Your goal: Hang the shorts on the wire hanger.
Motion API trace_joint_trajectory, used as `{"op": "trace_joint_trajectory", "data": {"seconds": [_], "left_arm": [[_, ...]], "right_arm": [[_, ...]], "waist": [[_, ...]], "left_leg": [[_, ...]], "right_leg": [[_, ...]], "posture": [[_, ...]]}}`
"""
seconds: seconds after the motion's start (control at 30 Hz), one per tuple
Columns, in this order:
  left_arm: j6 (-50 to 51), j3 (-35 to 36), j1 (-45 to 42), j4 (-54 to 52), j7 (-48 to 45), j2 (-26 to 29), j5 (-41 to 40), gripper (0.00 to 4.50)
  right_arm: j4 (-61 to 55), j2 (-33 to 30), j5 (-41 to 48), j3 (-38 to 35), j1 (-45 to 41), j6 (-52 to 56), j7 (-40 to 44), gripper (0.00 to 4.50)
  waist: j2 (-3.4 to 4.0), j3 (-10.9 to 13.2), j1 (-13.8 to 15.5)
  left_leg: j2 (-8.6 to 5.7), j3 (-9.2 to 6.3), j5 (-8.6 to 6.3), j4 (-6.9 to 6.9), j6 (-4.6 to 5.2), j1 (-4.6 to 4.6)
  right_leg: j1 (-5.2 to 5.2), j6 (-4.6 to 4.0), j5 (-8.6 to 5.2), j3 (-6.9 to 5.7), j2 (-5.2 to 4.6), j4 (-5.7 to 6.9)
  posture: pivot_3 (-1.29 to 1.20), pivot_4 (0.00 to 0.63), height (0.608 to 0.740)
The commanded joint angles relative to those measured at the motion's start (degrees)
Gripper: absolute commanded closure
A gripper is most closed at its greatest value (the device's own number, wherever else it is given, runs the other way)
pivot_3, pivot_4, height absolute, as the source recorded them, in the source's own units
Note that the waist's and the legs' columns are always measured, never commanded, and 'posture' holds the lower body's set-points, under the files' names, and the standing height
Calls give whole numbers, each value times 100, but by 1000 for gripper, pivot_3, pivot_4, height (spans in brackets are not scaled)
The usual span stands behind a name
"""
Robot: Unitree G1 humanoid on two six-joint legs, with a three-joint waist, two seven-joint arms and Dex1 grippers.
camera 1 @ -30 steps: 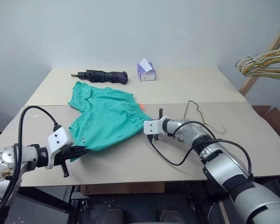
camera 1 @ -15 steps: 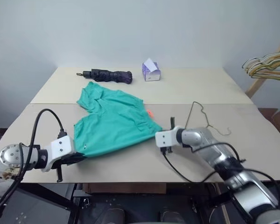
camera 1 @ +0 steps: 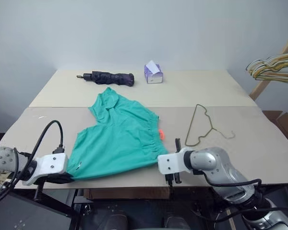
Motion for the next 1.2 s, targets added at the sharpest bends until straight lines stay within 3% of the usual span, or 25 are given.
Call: {"op": "trace_joint_trajectory", "data": {"seconds": [0.03, 0.3, 0.4, 0.5, 0.6, 0.63, 0.7, 0.77, 0.87, 1.03, 1.2], "left_arm": [[344, -70, -66, 48, 60, 134, 238, 4500], [543, -206, -305, -226, 310, -215, 83, 4500], [580, -669, -1372, 165, 462, -571, 390, 4500], [691, -801, -3822, 1431, 2078, -1945, 874, 4500], [-115, -477, -6270, 3141, 5130, -3009, 1805, 4500], [-437, -185, -6912, 3424, 5912, -3255, 1793, 4500], [-577, 490, -7545, 3226, 6244, -3602, 1086, 4500], [-770, 879, -7592, 2741, 5968, -3722, 498, 4500], [-427, 922, -7045, 2019, 5127, -3433, 54, 4500], [175, 812, -5495, 1000, 3485, -2549, -509, 4500], [655, 704, -3761, 349, 1886, -1522, -821, 4500]], "right_arm": [[430, -267, -141, -140, -84, -433, -220, 4473], [505, -230, 596, -495, -330, -136, 151, 4473], [927, 50, 1085, -814, -1007, 331, 222, 4473], [2380, 872, 1100, -1389, -2616, 579, -1037, 4473], [4078, 1481, 848, -2120, -4229, -16, -3484, 4473], [4420, 1528, 739, -2315, -4626, -419, -4293, 4473], [4575, 1511, 689, -2593, -4994, -1076, -5216, 4473], [4402, 1482, 708, -2696, -4991, -1524, -5550, 4473], [4000, 1379, 701, -2519, -4550, -1571, -5275, 4473], [3256, 1085, 597, -1950, -3440, -1663, -4387, 4473], [2934, 508, 455, -1208, -2521, -2411, -3320, 4473]], "waist": [[-2, 1, 2], [-3, 1, 4], [-5, 2, 17], [-9, 11, 100], [-50, 20, 144], [-73, 10, 155], [-103, -21, 125], [-91, -45, 26], [-63, -84, -176], [-64, -82, -436], [-56, -59, -483]], "left_leg": [[0, 0, 0, 0, 0, -1], [2, 0, 0, 0, 0, 0], [1, -1, 1, 2, 0, 6], [-5, -5, 6, 4, -1, 17], [-2, -41, 23, 3, -7, -5], [-4, -44, 25, 3, -14, -33], [-11, -45, 61, -6, -87, -152], [-17, -28, 55, -5, -166, -195], [-42, 20, -2, -5, -116, -175], [-77, 47, -18, 30, -65, -175], [-71, 40, -4, 21, -26, -119]], "right_leg": [[0, 1, 0, 0, 0, 0], [0, 1, 0, 0, 2, 3], [6, 1, 1, 0, 3, 7], [15, 2, 3, -1, 4, 16], [-7, -59, 58, -20, 15, 20], [-38, -62, 64, -21, 11, 25], [-173, -63, 74, -17, -10, 52], [-226, -62, 74, -14, -27, 60], [-217, -60, 72, -16, -66, 52], [-186, -1, 46, -12, -103, 13], [-165, -11, 57, -11, -86, 51]], "posture": [[130, 0, 740], [139, 0, 740], [136, 0, 740], [127, 0, 740], [120, 0, 740], [115, 0, 740], [109, 0, 740], [104, 0, 740], [103, 0, 740], [118, 0, 740], [128, 0, 740]]}}
